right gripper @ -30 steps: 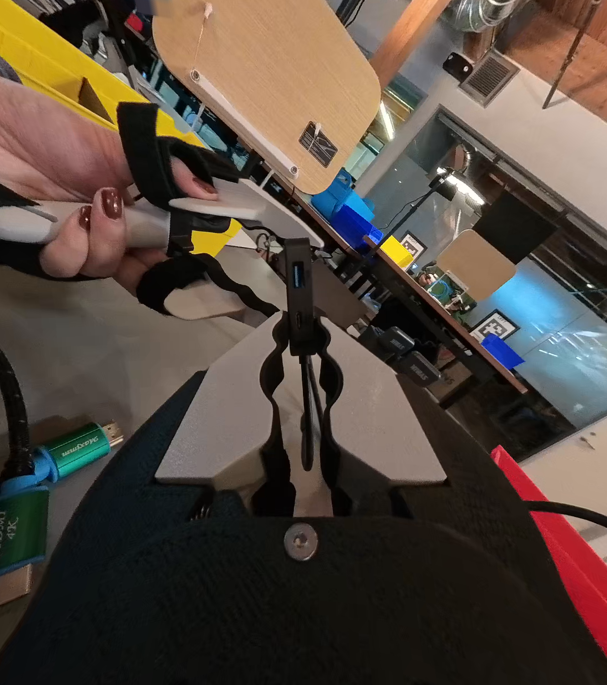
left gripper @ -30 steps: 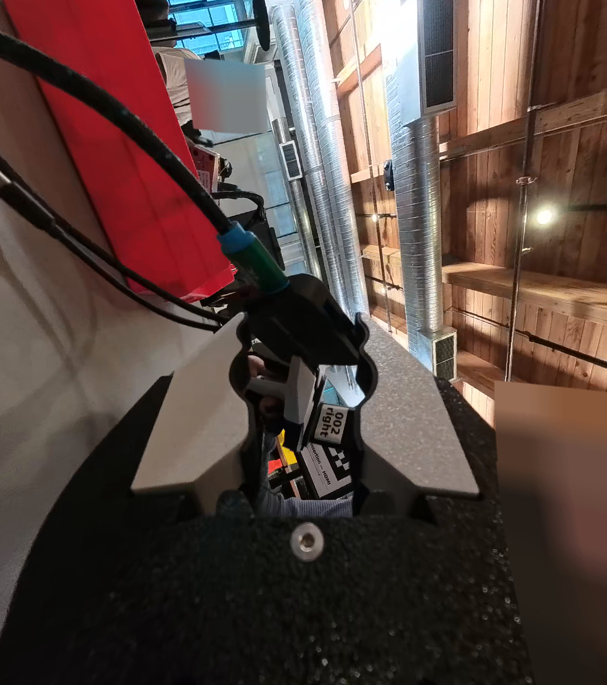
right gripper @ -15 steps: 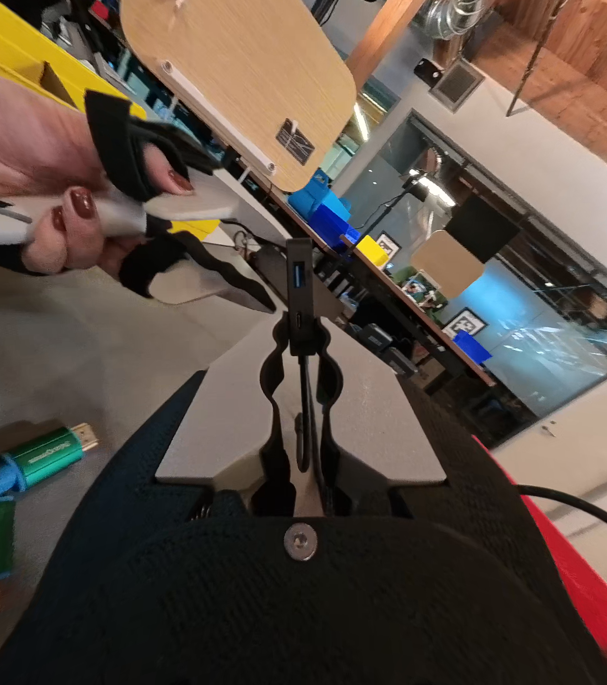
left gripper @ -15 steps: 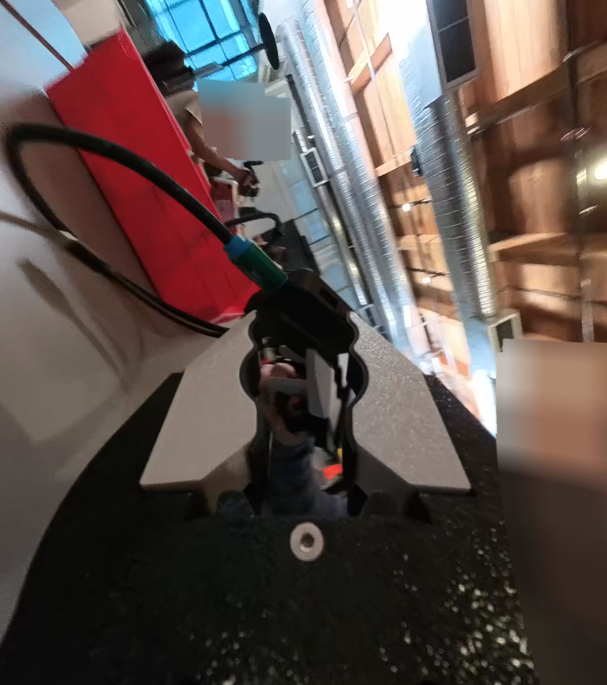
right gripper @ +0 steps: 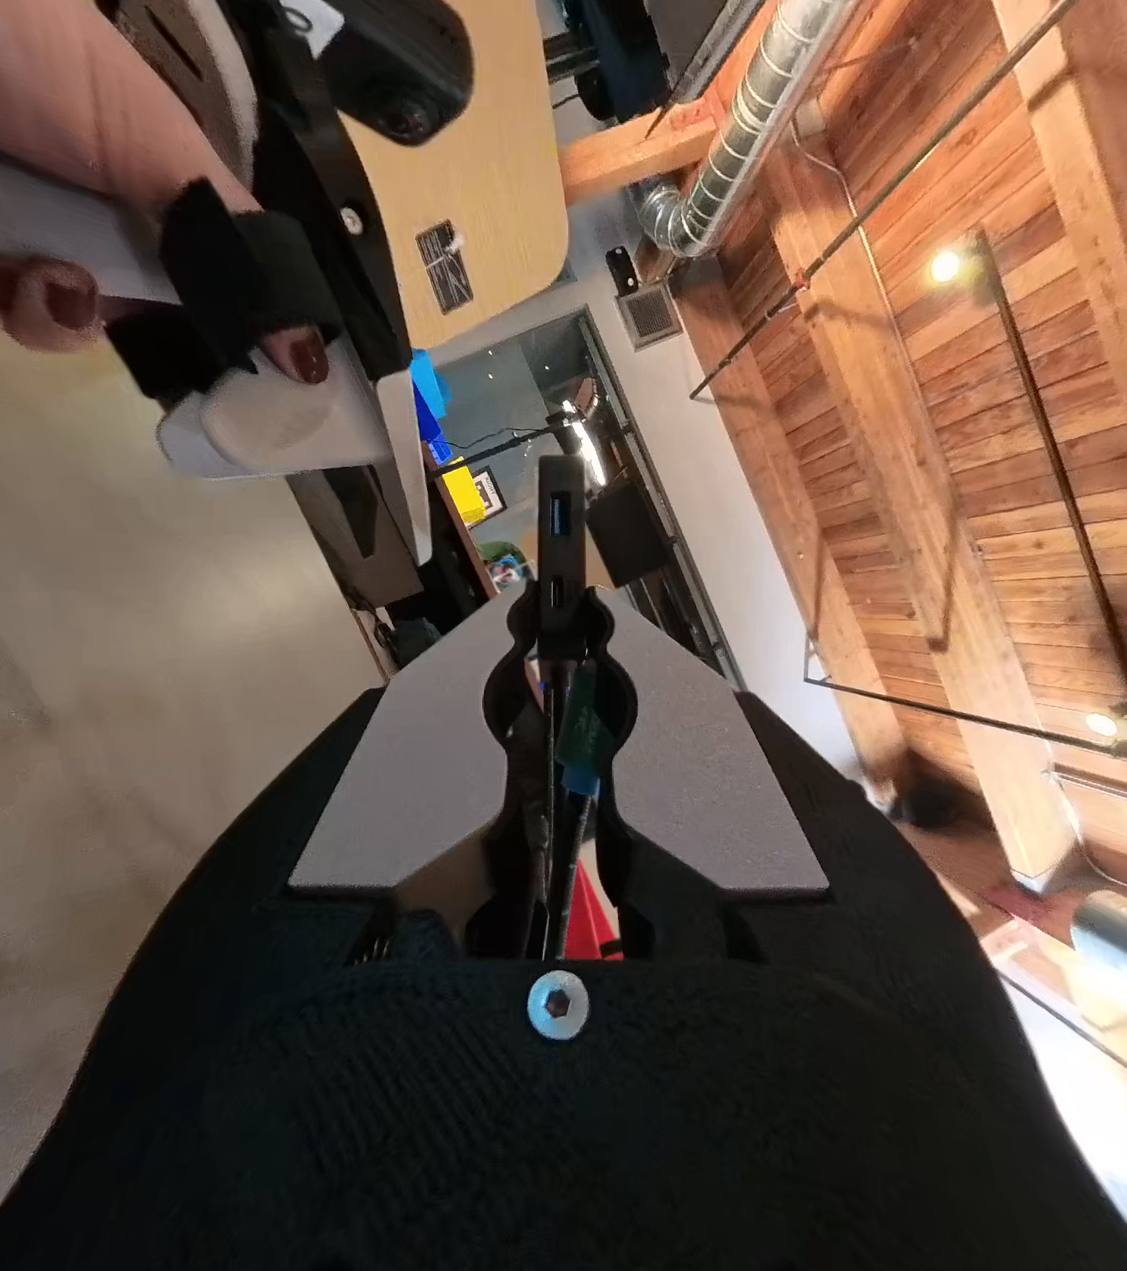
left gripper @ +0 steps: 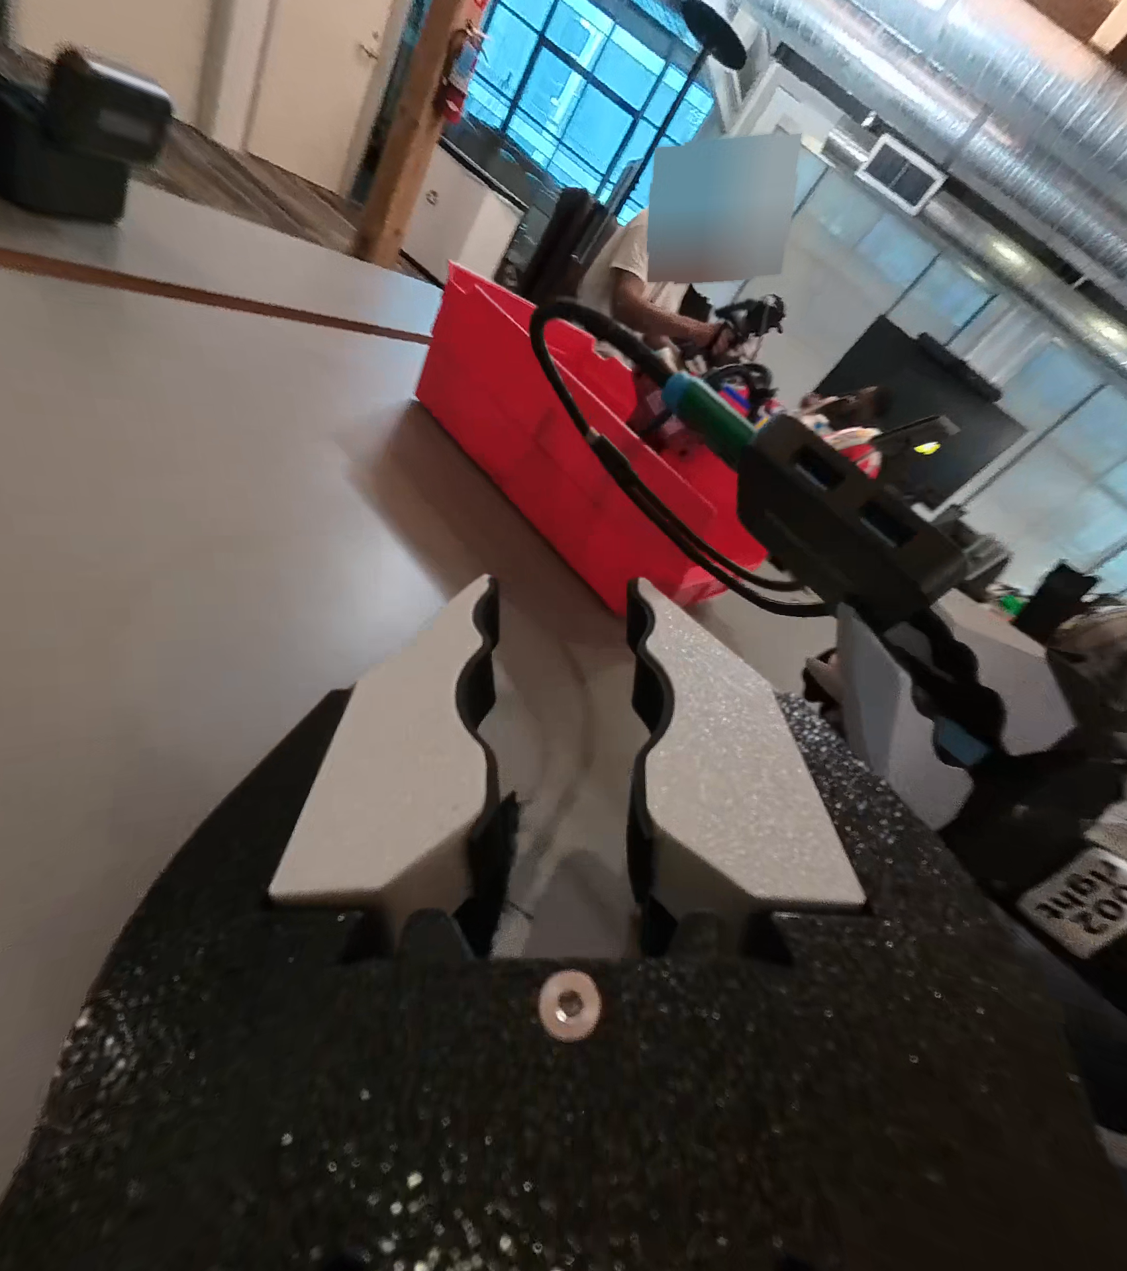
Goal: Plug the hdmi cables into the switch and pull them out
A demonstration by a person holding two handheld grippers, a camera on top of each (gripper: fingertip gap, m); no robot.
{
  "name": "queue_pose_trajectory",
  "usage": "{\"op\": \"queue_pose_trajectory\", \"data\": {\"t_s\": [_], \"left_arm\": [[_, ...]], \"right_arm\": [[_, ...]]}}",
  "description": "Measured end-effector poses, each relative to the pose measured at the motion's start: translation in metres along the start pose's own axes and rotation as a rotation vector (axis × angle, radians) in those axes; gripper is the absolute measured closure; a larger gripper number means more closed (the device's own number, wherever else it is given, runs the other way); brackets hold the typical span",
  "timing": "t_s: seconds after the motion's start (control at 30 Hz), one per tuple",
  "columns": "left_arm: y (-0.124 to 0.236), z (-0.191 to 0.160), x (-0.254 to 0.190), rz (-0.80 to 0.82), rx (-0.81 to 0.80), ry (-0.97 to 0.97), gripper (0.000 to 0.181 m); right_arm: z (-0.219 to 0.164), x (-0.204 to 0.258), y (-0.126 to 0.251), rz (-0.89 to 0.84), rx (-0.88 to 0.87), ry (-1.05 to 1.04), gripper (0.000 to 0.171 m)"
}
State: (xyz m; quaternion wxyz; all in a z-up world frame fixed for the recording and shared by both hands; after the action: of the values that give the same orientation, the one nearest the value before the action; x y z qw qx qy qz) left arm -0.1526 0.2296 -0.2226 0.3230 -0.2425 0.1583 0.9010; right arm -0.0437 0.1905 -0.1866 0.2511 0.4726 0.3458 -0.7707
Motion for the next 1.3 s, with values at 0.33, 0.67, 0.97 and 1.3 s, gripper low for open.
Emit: {"op": "queue_pose_trajectory", "data": {"t_s": [0.33, 0.67, 0.97, 1.3], "left_arm": [[0.005, 0.004, 0.006, 0.089, -0.026, -0.081, 0.151], [0.005, 0.004, 0.003, 0.141, -0.027, -0.171, 0.151], [0.005, 0.004, 0.008, 0.204, -0.035, -0.236, 0.151], [-0.001, -0.002, 0.007, 0.216, -0.01, -0.28, 0.151]], "right_arm": [[-0.008, -0.004, -0.001, 0.02, -0.001, -0.155, 0.16], [-0.009, -0.009, -0.001, -0.027, -0.013, -0.165, 0.16], [0.003, -0.032, -0.003, -0.127, -0.048, 0.014, 0.159], [0.024, -0.111, -0.007, -0.283, -0.144, 0.211, 0.159]]}}
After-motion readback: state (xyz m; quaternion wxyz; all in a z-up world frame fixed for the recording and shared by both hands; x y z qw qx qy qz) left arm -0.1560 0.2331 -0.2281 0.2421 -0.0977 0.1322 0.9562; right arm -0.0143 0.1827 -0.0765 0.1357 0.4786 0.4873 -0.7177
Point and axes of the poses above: each gripper's, where its closed fingertips meet, y back along the fingers, z out of its top, x = y × z across the jaws, the point moved 4 cm from there along y, back along the fingers, and after that the axes turned 4 degrees about x, right-handed, at the moved point
